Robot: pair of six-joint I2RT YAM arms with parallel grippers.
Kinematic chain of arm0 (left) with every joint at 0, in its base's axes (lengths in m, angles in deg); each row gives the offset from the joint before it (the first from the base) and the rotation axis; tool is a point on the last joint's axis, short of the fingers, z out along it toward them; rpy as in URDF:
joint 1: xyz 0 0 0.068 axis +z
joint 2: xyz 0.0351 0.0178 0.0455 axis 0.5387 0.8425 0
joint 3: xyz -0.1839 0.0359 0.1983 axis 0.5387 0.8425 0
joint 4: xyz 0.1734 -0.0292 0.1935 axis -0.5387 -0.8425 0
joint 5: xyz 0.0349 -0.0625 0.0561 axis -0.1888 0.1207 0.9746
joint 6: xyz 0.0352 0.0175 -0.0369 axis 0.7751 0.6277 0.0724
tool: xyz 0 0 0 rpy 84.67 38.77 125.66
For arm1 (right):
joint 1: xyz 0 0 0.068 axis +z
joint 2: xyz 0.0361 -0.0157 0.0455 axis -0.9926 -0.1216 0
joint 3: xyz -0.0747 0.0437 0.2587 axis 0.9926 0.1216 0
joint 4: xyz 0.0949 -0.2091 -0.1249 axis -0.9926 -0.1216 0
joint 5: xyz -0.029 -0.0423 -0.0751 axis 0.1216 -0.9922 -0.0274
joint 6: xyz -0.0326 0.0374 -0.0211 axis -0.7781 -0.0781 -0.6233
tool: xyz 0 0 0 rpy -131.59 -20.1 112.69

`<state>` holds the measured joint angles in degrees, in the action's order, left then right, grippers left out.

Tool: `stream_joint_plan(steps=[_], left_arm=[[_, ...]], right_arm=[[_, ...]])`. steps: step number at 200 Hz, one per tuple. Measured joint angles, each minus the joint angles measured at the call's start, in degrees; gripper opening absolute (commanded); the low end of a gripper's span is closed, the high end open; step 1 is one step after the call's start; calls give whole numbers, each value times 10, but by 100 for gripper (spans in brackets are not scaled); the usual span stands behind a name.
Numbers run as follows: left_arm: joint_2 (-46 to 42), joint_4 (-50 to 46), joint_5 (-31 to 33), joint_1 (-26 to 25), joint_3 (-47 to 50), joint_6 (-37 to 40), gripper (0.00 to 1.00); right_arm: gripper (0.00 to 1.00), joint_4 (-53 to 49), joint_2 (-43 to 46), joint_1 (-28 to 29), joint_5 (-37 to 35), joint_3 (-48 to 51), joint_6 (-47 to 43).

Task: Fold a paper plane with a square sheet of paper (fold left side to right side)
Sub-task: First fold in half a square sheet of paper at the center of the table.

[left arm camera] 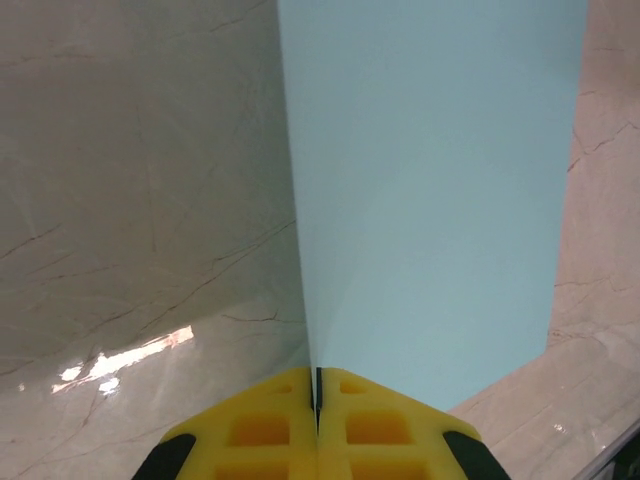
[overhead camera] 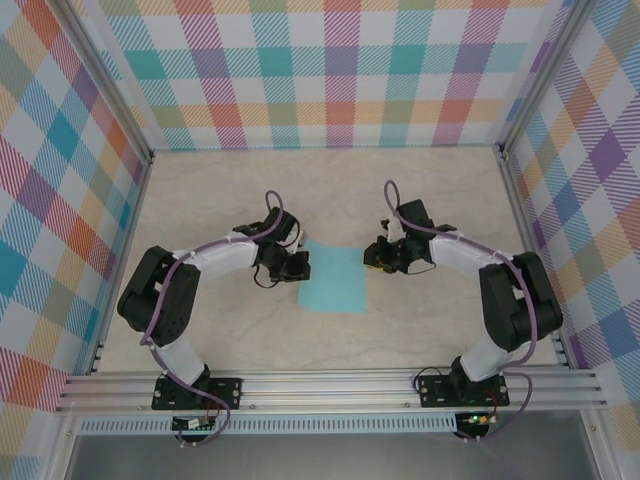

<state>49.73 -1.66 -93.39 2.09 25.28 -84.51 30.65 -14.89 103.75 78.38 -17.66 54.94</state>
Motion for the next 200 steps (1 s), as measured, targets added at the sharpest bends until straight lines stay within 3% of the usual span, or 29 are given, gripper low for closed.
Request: stream_joint_plan(steps=[36, 70, 122, 200], left_arm=[[0, -4, -4, 0, -9, 0, 2], [0, -3, -17, 0, -13, 3, 18], [0, 30, -66, -5, -13, -17, 45], [-2, 114, -129, -36, -44, -51, 61]], right_arm=[[16, 33, -65, 9, 8, -13, 9], [16, 44, -122, 18, 13, -23, 9], [16, 24, -131, 24, 1, -43, 2], [17, 14, -131, 26, -14, -47, -4]])
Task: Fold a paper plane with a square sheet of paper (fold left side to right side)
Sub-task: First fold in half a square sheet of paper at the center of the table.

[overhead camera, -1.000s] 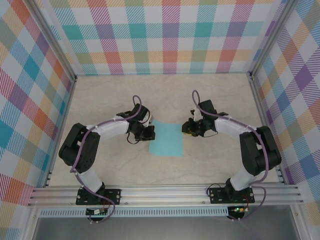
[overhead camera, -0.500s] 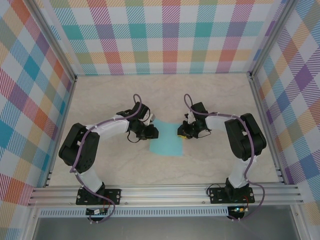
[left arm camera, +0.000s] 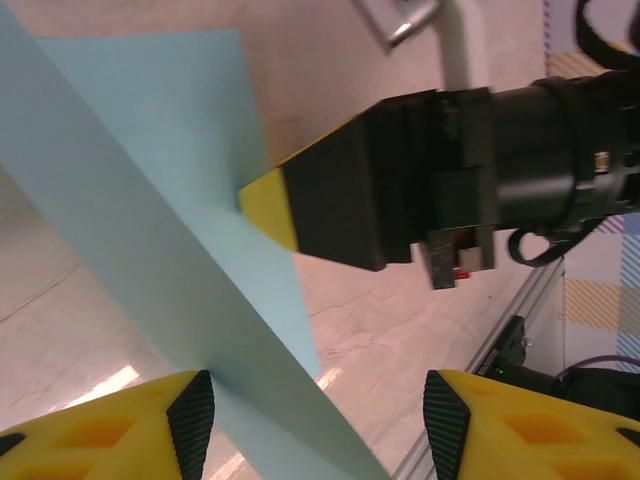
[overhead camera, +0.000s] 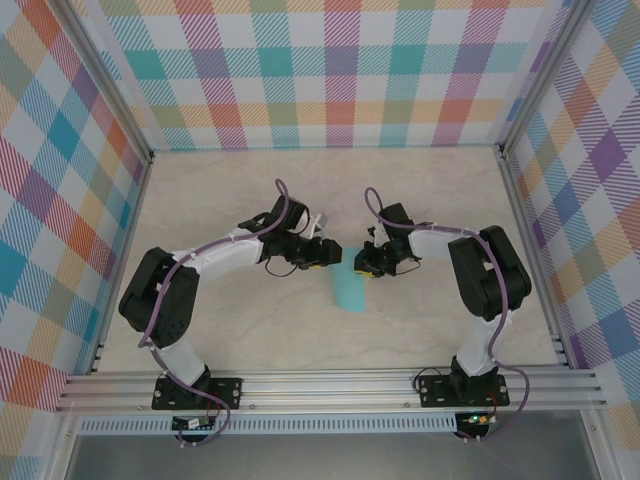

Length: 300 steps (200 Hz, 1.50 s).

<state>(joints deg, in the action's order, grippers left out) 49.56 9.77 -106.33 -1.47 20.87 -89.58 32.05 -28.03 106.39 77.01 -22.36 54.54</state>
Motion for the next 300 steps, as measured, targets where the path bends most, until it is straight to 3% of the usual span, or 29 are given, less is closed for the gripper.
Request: stream_joint_plan(steps=[105, 160, 209, 276, 300], left_arm=[[44, 53, -33, -13, -2, -19, 68], [56, 62, -33, -15, -2, -24, 60], [62, 61, -33, -15, -2, -23, 54], [62, 58, -33, -15, -2, -18, 43], [62, 58, -33, -15, -2, -16, 41]], right_arm=[[18, 11, 8, 3, -10, 7, 0], [19, 16, 36, -2, -30, 26, 3], [22, 15, 114, -44, -34, 35, 4], [46, 46, 148, -53, 41, 36, 28], [48, 74, 148, -53, 69, 39, 43]])
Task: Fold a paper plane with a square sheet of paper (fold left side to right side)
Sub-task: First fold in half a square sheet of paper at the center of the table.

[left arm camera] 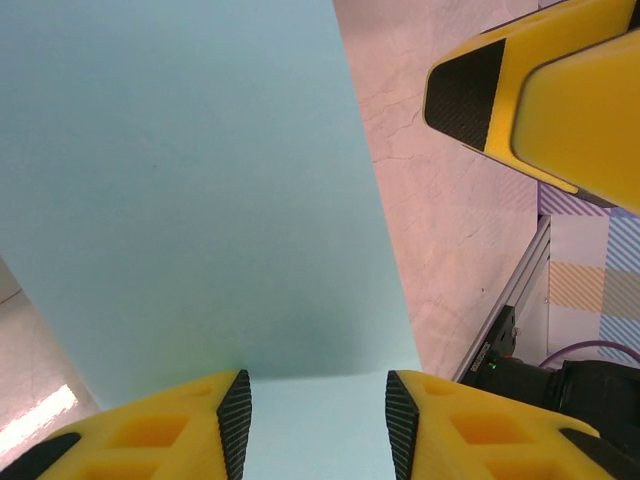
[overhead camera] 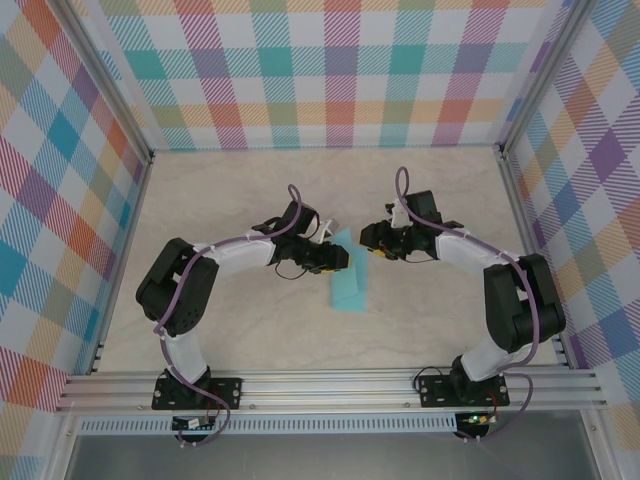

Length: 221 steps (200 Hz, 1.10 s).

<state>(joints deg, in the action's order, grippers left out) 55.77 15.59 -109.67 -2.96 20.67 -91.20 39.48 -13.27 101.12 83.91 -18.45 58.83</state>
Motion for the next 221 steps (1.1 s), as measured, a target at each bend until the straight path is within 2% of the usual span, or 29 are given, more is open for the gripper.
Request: stream_joint_plan(steps=[37, 67, 122, 152, 193, 221], left_arm=[[0, 0, 0, 0, 1, 2, 39], [0, 0, 0, 0, 3, 2, 39], [0, 0, 2, 0, 3, 2, 41], [-7, -3, 22, 0, 4, 4, 52], [-56, -29, 88, 0, 13, -1, 60], [-66, -42, 128, 0, 16, -23, 62]], right_arm=[[46, 25, -20, 8, 25, 0, 14], [39, 29, -52, 19, 33, 0, 22], [4, 26, -67, 30, 35, -1, 16], [3, 1, -67, 30, 18, -2, 1], [5, -29, -69, 30, -12, -3, -14], [5, -34, -78, 30, -25, -3, -14]])
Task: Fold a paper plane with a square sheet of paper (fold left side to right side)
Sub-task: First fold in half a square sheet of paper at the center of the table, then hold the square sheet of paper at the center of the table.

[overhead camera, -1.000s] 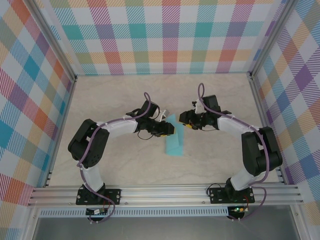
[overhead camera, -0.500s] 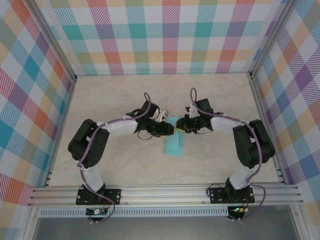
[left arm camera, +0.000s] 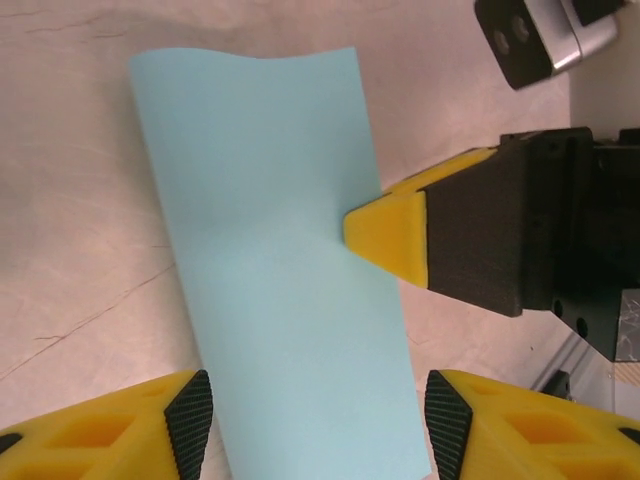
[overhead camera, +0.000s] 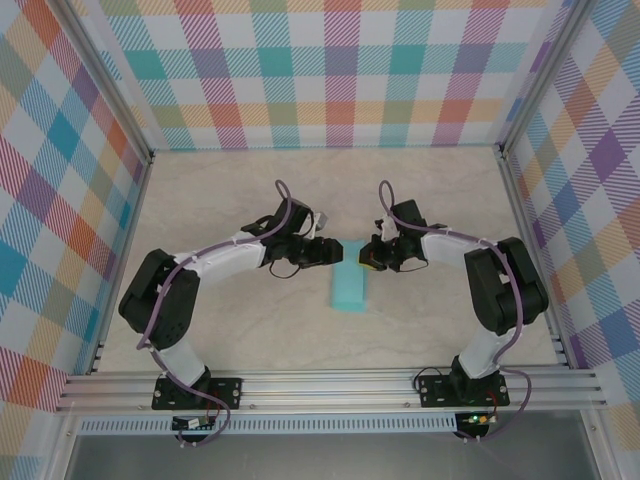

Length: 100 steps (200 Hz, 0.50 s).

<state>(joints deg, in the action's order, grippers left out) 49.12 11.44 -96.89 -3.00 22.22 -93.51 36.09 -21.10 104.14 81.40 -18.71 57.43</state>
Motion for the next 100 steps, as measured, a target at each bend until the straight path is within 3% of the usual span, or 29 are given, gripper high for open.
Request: stream_joint_plan(steps=[100], left_arm=[[102, -16, 28, -29, -27, -35, 58]], right_arm=[[9, -5, -18, 0, -17, 0, 0]])
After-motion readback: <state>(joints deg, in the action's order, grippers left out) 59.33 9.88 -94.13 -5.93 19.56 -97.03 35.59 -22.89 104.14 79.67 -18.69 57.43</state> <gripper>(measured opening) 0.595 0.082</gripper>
